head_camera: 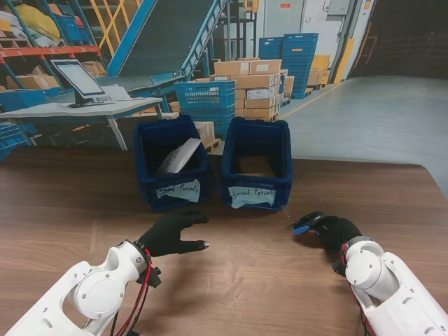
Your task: Scan and sort packages by packaging type
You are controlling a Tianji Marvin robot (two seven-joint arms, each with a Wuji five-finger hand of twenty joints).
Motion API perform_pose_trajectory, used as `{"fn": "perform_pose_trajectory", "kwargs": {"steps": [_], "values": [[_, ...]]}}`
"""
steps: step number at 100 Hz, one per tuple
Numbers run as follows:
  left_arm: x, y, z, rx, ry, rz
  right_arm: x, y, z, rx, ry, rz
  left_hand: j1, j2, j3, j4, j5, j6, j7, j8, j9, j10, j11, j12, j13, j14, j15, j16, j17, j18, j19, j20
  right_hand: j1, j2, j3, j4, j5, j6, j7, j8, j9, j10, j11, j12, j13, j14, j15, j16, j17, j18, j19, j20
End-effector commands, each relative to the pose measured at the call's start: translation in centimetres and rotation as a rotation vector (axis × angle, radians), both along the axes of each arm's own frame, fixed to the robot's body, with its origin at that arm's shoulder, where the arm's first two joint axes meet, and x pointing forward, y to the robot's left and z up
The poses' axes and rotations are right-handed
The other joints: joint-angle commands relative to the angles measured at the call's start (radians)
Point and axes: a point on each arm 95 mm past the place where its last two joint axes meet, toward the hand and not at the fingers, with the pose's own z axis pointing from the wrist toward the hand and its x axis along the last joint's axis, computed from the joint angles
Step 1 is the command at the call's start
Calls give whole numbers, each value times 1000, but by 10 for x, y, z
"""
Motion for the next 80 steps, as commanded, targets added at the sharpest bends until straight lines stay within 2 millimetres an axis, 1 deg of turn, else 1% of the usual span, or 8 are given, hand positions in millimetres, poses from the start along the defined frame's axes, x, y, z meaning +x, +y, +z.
{"fn": "perform_pose_trajectory", "kwargs": {"steps": [1,16,18,22,43,54,68,80], "values": [[-3,-4,-2,-5,15,-16,-5,2,-7,5,27,12,7,35,-18,29,-9,-25,-16,17,-2,-18,-12,7,-29,10,-30,-10,-14,-23,-24,-4,75,122,37,-2,62,-61,-12,-27,-20,-3,-12,-16,-20,34,-58,-24,3,-4,-6,5],[-4,-4,-3,-9,14,-17,-7,4,-9,4,29,18,7,35,-18,29,-9,-24,-16,17,-3,-17,-13,7,-29,8,-30,-11,-14,-23,-25,-5,58,146,9,10,50,-11,-128,-159,-47,28,-96,-85,-54,67,-168,-79,-15,-1,-44,56],[-4,-4,-3,-10,14,-17,-7,4,-10,3,29,19,8,35,-18,29,-10,-25,-16,17,-2,-17,-13,7,-30,9,-31,-11,-14,-23,-25,-5,53,152,0,17,46,-6,-134,-209,-49,34,-109,-96,-57,70,-191,-83,-15,-3,-61,96],[-4,-4,-3,-11,13,-16,-8,5,-10,2,30,20,8,34,-18,29,-9,-23,-16,17,-2,-17,-12,7,-27,10,-29,-11,-13,-23,-25,-5,41,162,-9,23,40,6,-163,-251,-60,41,-131,-114,-69,74,-222,-103,-26,1,-74,111],[-4,-3,-3,-24,11,-19,-11,7,-10,-12,65,34,8,34,-16,29,-8,-30,-14,17,1,-19,-11,7,-28,9,-30,-11,-13,-23,-26,-5,-71,278,-146,123,-45,45,-220,-452,-118,62,-221,-224,-132,61,-366,-250,-117,59,-156,88],[-4,-2,-3,-31,12,-19,-12,8,-7,-20,83,40,9,33,-15,28,-8,-29,-13,17,0,-19,-12,7,-29,9,-31,-11,-15,-24,-28,-7,-178,287,-226,136,-112,72,-238,-553,-164,70,-285,-345,-173,89,-484,-369,-192,100,-236,56],[-5,0,-4,-36,12,-21,-14,10,-5,-46,97,48,8,34,-15,28,-8,-32,-11,18,4,-21,-11,8,-28,9,-31,-12,-15,-24,-30,-7,-277,359,-312,170,-132,106,-367,-568,-208,81,-368,-434,-226,122,-629,-473,-282,126,-369,-25],[-5,1,-3,-42,12,-18,-14,10,-3,-51,108,54,9,33,-15,28,-7,-27,-11,18,3,-21,-11,8,-28,7,-31,-12,-15,-22,-32,-8,-341,438,-396,200,-134,122,-473,-523,-235,83,-408,-470,-278,139,-693,-525,-334,128,-445,-91]]}}
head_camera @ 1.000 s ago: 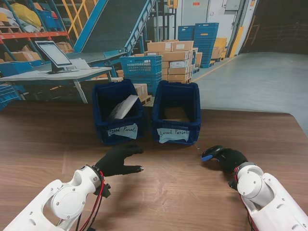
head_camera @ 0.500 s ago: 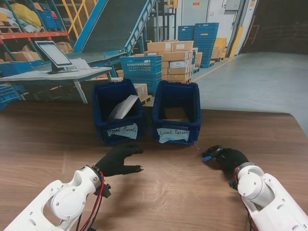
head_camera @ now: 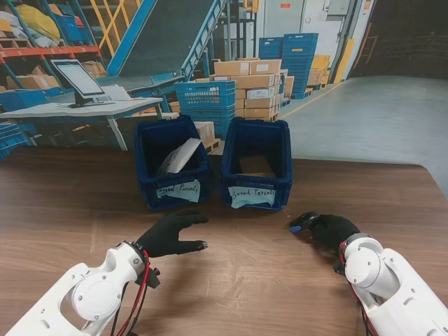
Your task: Scan and sort packages by packaging type
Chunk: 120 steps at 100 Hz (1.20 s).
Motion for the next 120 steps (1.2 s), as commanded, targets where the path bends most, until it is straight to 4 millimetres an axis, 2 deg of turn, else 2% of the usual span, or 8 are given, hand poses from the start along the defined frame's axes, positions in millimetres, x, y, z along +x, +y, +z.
{"fn": "perform_pose_trajectory", "kwargs": {"steps": [1,7,27,38,59,88,109,120], "values": [[-3,-2,-2,-3,14,-9,-11,1,-18,6,76,0,9,33,-14,28,-7,-28,-11,17,2,-20,-11,8,-28,7,-31,-12,-15,-22,-32,-8,-57,69,-42,46,-18,-6,-39,23,-35,70,-103,-71,-94,110,-565,-183,-29,15,-53,-46],[-3,-1,-2,-2,13,-5,-11,1,-17,5,92,5,8,32,-14,28,-9,-30,-11,17,4,-21,-10,8,-29,8,-32,-13,-15,-23,-32,-8,-79,107,-93,67,-22,4,-87,49,-53,73,-123,-85,-119,116,-584,-202,-48,20,-77,-71],[-4,1,-1,-1,17,-5,-9,-2,-11,2,114,6,8,33,-13,28,-8,-30,-11,17,2,-19,-11,8,-32,8,-34,-14,-15,-25,-34,-8,-134,169,-187,73,-81,36,-160,59,-107,83,-160,-106,-193,123,-619,-233,-100,22,-129,-116],[-5,1,-1,0,20,-8,-9,-3,-5,-4,111,-3,8,33,-13,28,-8,-31,-10,17,2,-20,-11,8,-32,9,-34,-14,-14,-24,-35,-9,-127,190,-237,87,-85,40,-180,67,-124,85,-164,-109,-221,122,-625,-244,-152,16,-183,-158],[-5,3,2,1,18,0,-9,-4,10,-20,96,-19,9,34,-14,27,-9,-29,-10,16,0,-19,-12,7,-32,10,-34,-15,-14,-22,-37,-8,-131,208,-269,93,-94,44,-193,70,-138,88,-173,-111,-249,121,-633,-249,-166,-5,-183,-167],[-5,6,9,6,8,35,-15,3,37,-35,0,-75,3,54,-22,27,-9,-29,-11,16,-8,-18,-16,6,-35,6,-35,-16,-17,-24,-39,-8,-145,222,-296,99,-107,54,-214,70,-152,92,-188,-114,-266,125,-639,-254,-189,0,-188,-172],[-5,6,8,-22,17,61,-22,15,59,-13,-88,-107,72,175,-218,55,-10,-35,-13,15,-14,-16,-20,7,-44,0,-41,-17,-20,-34,-64,-17,-150,231,-306,103,-121,62,-233,67,-153,90,-196,-116,-264,117,-641,-256,-183,4,-197,-179],[-6,7,7,-37,17,76,-29,23,66,7,-137,-115,75,188,-230,57,-2,-36,-9,16,-12,-15,-19,8,-41,-5,-40,-17,-24,-37,-68,-19,-153,232,-312,102,-111,16,-236,66,-141,47,-209,-122,-263,83,-647,-259,-178,2,-200,-182]]}}
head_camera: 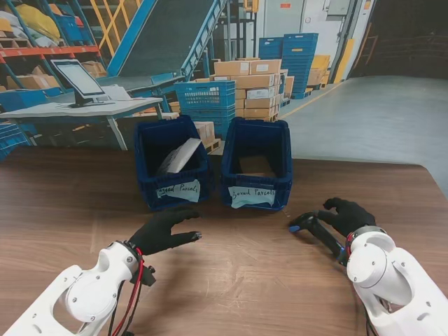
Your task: Scan and sort packages by packaging type
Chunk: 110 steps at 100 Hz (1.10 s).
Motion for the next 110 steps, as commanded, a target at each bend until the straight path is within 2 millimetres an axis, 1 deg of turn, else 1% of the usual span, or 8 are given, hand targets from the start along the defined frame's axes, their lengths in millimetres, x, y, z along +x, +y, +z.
{"fn": "perform_pose_trajectory", "kwargs": {"steps": [1,14,30,36,43,66,76,110], "values": [[-3,-4,-1,-16,11,-3,-7,12,1,33,-8,11,14,43,-30,34,-2,-36,-9,16,-13,-14,-19,8,-31,-5,-29,-10,-23,-26,-33,-9,-45,21,-22,28,-17,-32,-14,0,-2,-27,-25,-16,-13,-25,-13,-27,4,4,-11,-7],[-4,-2,-1,-28,11,15,-16,24,6,78,-68,5,16,53,-41,34,5,-46,-4,18,-12,-19,-21,7,-38,-8,-36,-15,-26,-30,-52,-22,-56,30,-28,23,-18,-42,-17,-7,12,-38,-46,-29,-7,-40,-18,-30,10,1,-14,-9],[-3,1,1,-45,23,34,-30,39,7,188,-151,0,28,60,-61,36,4,-53,2,18,-13,-21,-32,-3,-45,-16,-47,-30,-21,-41,-81,-45,-67,41,-34,14,-21,-40,-22,-26,30,-39,-60,-37,4,-70,-27,-39,41,-59,-50,-43],[-3,2,1,-61,28,43,-35,45,8,228,-179,13,31,62,-65,37,3,-54,2,17,-16,-23,-34,-5,-53,-20,-51,-34,-21,-42,-85,-49,-77,48,-42,9,-25,-48,-28,-36,38,-59,-74,-47,-1,-85,-36,-48,47,-78,-64,-62],[-3,3,1,-73,32,53,-41,51,9,266,-212,33,33,65,-70,37,-5,-58,0,16,-25,-25,-41,-11,-67,-39,-60,-42,-21,-54,-89,-53,-88,56,-45,2,-29,-62,-38,-55,49,-79,-115,-80,-10,-101,-51,-66,44,-89,-83,-94],[-7,5,2,-94,44,72,-60,71,10,338,-321,107,42,85,-103,38,-47,-82,-13,4,-53,-44,-65,-42,-99,-78,-83,-84,-23,-74,-117,-81,-140,95,-55,-11,-59,-79,-56,-91,45,-97,-157,-114,-24,-127,-68,-88,24,-102,-100,-137],[-10,7,3,-87,51,73,-69,79,6,357,-316,157,42,94,-117,38,-66,-88,-19,-1,-67,-47,-75,-54,-111,-81,-88,-93,-27,-74,-126,-88,-170,127,-61,-16,-89,-90,-69,-111,16,-98,-195,-135,-59,-121,-90,-100,-4,-96,-120,-158],[-21,21,4,-68,76,109,-85,107,-18,414,-384,311,61,95,-144,43,-85,-80,-20,-9,-80,-43,-78,-64,-124,-73,-86,-105,-26,-74,-141,-95,-187,142,-61,-14,-124,-94,-75,-129,-11,-96,-227,-147,-95,-146,-111,-115,-33,-96,-154,-179]]}}
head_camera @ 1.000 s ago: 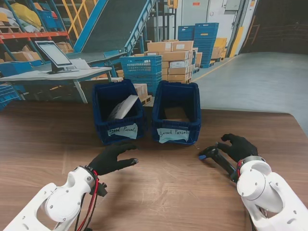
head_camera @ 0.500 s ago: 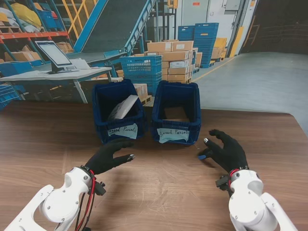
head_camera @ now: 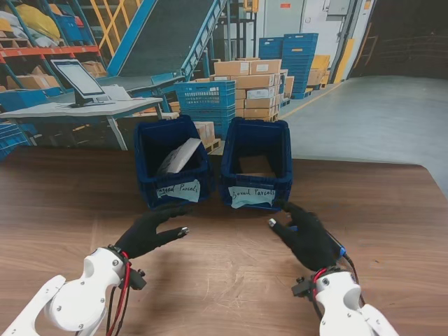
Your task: Scan and sort packages by packaging type
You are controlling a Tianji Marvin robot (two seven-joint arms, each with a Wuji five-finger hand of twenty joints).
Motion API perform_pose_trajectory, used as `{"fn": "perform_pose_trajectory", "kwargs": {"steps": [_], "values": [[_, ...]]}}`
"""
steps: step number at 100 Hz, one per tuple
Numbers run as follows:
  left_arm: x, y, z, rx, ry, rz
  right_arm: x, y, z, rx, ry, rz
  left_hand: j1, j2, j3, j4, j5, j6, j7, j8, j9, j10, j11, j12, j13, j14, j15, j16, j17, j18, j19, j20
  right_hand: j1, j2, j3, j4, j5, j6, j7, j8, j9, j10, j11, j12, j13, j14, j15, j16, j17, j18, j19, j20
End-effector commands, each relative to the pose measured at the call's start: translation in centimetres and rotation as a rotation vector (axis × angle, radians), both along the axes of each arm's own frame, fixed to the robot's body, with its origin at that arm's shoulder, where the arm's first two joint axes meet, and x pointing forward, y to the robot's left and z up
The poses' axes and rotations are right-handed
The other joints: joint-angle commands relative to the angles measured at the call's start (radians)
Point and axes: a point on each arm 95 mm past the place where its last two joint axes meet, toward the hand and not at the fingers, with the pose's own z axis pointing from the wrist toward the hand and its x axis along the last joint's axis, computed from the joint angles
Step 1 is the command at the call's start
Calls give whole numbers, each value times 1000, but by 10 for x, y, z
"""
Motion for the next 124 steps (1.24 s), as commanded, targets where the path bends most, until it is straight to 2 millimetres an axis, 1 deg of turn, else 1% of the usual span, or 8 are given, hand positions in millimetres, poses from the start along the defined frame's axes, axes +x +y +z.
{"fn": "perform_pose_trajectory", "kwargs": {"steps": [1,11,31,45,59,89,124], "values": [[-6,0,-3,5,18,-7,-6,9,-10,28,31,29,38,42,-30,34,-41,-31,-17,-10,-47,-21,-16,-13,-36,-35,-14,-14,-13,-28,-30,-9,-40,37,-16,-15,-45,-16,-6,-11,-22,-25,-24,-10,-18,-26,-11,-19,-11,-14,-25,-10],[-10,4,-6,-7,24,9,-7,15,-16,48,37,65,42,35,-30,37,-37,-27,-15,-11,-44,-17,-13,-11,-33,-34,-11,-13,-10,-27,-31,-9,-35,35,-14,-14,-68,9,-14,-17,-34,-16,-29,-10,-25,-29,-14,-21,-16,-10,-32,-12],[-17,14,-7,-9,48,29,-7,26,-25,51,58,137,42,37,-31,38,-38,-26,-17,-13,-46,-18,-12,-10,-38,-34,-12,-14,-11,-28,-34,-8,-39,46,-18,-14,-95,16,-28,-23,-67,-18,-43,-11,-55,-33,-25,-25,-40,-13,-53,-14],[-21,17,-5,-9,53,40,-6,29,-25,52,58,154,43,36,-32,39,-37,-23,-18,-14,-48,-17,-14,-11,-38,-34,-12,-14,-12,-29,-37,-8,-32,46,-19,-13,-94,20,-29,-22,-67,-16,-45,-10,-58,-33,-27,-25,-41,-13,-60,-13],[-23,16,-3,-13,49,45,-4,29,-27,66,41,150,44,36,-33,39,-34,-24,-17,-13,-45,-18,-13,-10,-39,-34,-12,-15,-12,-30,-40,-7,-8,31,-15,-11,-84,24,-24,-18,-54,-10,-37,-4,-46,-31,-22,-23,-32,-15,-62,-10],[-27,9,-7,-19,55,20,-11,31,-35,70,60,177,45,37,-34,39,-30,-22,-15,-12,-50,-16,-16,-10,-44,-33,-14,-15,-14,-29,-46,-6,-10,35,-23,-12,-81,26,-23,-15,-53,-8,-33,1,-42,-29,-20,-23,-30,-11,-69,-4],[-27,7,-9,-27,52,1,-11,39,-42,90,56,171,48,40,-38,40,-35,-19,-19,-11,-54,-14,-18,-10,-49,-34,-16,-16,-15,-31,-53,-3,2,28,-23,-12,-66,30,-17,-11,-40,-7,-24,6,-35,-30,-17,-22,-22,-10,-68,0]]}}
